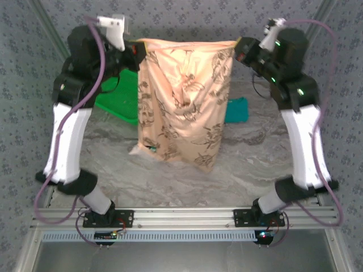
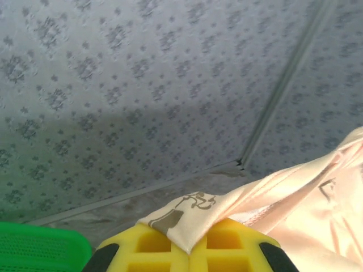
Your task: Fold the inside-out t-shirt
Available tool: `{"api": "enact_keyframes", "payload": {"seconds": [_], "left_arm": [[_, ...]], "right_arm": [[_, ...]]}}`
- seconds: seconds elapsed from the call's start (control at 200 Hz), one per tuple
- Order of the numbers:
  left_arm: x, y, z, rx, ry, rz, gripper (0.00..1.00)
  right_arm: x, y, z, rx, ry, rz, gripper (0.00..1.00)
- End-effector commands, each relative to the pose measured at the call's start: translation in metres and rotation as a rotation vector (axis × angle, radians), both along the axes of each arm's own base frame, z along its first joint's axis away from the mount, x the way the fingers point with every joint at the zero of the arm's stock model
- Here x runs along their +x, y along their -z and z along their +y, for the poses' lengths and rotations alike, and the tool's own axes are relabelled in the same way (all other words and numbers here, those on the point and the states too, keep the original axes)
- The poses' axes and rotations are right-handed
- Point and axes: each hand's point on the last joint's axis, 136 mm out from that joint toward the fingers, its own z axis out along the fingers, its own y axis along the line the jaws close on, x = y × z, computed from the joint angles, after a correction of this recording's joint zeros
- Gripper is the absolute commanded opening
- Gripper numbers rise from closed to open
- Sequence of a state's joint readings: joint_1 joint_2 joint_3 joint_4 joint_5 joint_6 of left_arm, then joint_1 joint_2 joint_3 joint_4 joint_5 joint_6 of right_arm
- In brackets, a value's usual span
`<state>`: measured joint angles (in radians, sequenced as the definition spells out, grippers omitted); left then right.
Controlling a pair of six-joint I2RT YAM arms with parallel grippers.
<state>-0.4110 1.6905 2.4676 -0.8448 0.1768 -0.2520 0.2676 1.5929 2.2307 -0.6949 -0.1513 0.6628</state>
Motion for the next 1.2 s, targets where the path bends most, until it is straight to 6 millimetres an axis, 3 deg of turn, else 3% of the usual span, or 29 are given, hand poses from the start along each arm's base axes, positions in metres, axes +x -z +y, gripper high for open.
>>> {"api": "enact_keyframes", "payload": {"seconds": [0.0, 0.07, 0.15, 0.215, 0.305, 0.44, 0.495, 0.58, 0.675, 0.815, 0.924, 1.014, 1.114, 1.194], "left_arm": [[0.039, 0.026, 0.008, -0.044, -0.018, 0.136, 0.0], [0.046, 0.021, 0.003, -0.083, 0.012, 0.133, 0.0], [0.046, 0.019, 0.009, -0.11, -0.018, 0.145, 0.0], [0.039, 0.016, 0.014, -0.119, -0.031, 0.154, 0.0], [0.015, 0.002, 0.005, -0.123, 0.069, 0.109, 0.0], [-0.041, -0.037, 0.001, -0.121, 0.184, -0.068, 0.0], [-0.062, -0.048, 0.011, -0.126, 0.157, -0.125, 0.0], [-0.099, -0.07, 0.021, -0.189, 0.173, -0.241, 0.0], [-0.144, -0.086, 0.021, -0.239, 0.261, -0.35, 0.0], [-0.177, -0.082, 0.007, -0.215, 0.393, -0.412, 0.0], [-0.175, -0.082, 0.005, -0.193, 0.384, -0.443, 0.0], [-0.148, -0.075, 0.01, -0.144, 0.276, -0.419, 0.0], [-0.106, -0.059, 0.012, -0.068, 0.155, -0.343, 0.0], [-0.076, -0.04, -0.001, -0.023, 0.153, -0.239, 0.0]], "right_arm": [[0.052, 0.028, -0.002, -0.012, 0.013, 0.092, 0.0], [0.072, 0.034, 0.002, -0.005, 0.001, 0.12, 0.0], [0.08, 0.038, -0.002, -0.004, 0.036, 0.138, 0.0], [0.076, 0.031, -0.002, -0.019, 0.037, 0.115, 0.0], [0.059, 0.017, 0.008, -0.108, 0.023, 0.046, 0.0], [0.005, -0.028, 0.018, -0.218, 0.037, -0.144, 0.0], [-0.021, -0.045, 0.012, -0.21, 0.076, -0.201, 0.0], [-0.054, -0.056, 0.001, -0.175, 0.104, -0.235, 0.0], [-0.088, -0.066, -0.002, -0.167, 0.097, -0.279, 0.0], [-0.122, -0.079, -0.003, -0.143, 0.089, -0.331, 0.0], [-0.128, -0.083, -0.016, -0.126, 0.135, -0.337, 0.0], [-0.121, -0.089, -0.024, -0.126, 0.19, -0.351, 0.0], [-0.095, -0.081, -0.031, -0.13, 0.238, -0.307, 0.0], [-0.065, -0.057, -0.018, -0.133, 0.166, -0.23, 0.0]]}}
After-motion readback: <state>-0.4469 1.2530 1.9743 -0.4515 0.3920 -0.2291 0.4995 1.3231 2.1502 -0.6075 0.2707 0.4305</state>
